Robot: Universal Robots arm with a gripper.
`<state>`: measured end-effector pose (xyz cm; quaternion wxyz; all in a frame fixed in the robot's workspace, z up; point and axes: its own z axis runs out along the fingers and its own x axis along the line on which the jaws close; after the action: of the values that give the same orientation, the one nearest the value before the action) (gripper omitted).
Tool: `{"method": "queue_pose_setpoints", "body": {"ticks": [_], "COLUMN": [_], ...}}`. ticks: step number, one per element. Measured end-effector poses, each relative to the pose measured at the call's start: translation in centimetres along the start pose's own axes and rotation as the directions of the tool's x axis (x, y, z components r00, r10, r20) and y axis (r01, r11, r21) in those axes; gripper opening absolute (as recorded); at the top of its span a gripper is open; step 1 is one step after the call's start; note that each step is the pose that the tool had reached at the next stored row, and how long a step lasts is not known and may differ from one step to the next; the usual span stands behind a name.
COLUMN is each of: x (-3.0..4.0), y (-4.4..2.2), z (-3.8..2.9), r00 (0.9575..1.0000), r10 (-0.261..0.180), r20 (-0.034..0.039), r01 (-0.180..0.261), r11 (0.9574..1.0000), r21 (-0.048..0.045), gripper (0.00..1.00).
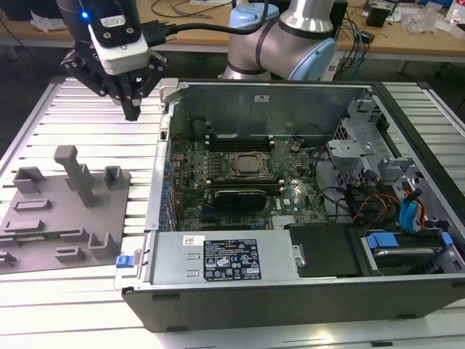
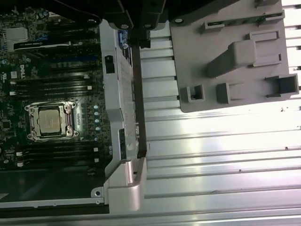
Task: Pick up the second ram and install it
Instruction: 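Reach for the second ram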
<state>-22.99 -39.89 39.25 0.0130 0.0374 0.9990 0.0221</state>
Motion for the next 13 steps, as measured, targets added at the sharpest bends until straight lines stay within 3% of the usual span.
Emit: {"method": "queue_pose_setpoints", "body": {"ticks": [2,7,13], "x": [0.81,4.09,6.08], "y": [-0.06,-0.31,-0.45], "z": [-0.02,-0.06,-0.09], "r00": [1.0,1.0,1.0], "r10": [0.0,0.0,0.0], "r20": [0.0,0.0,0.0], "r01": [0.0,0.0,0.0], "r11": [1.0,1.0,1.0], "r21": [0.0,0.0,0.0], "gripper": [0.11,0.11,0.11]}}
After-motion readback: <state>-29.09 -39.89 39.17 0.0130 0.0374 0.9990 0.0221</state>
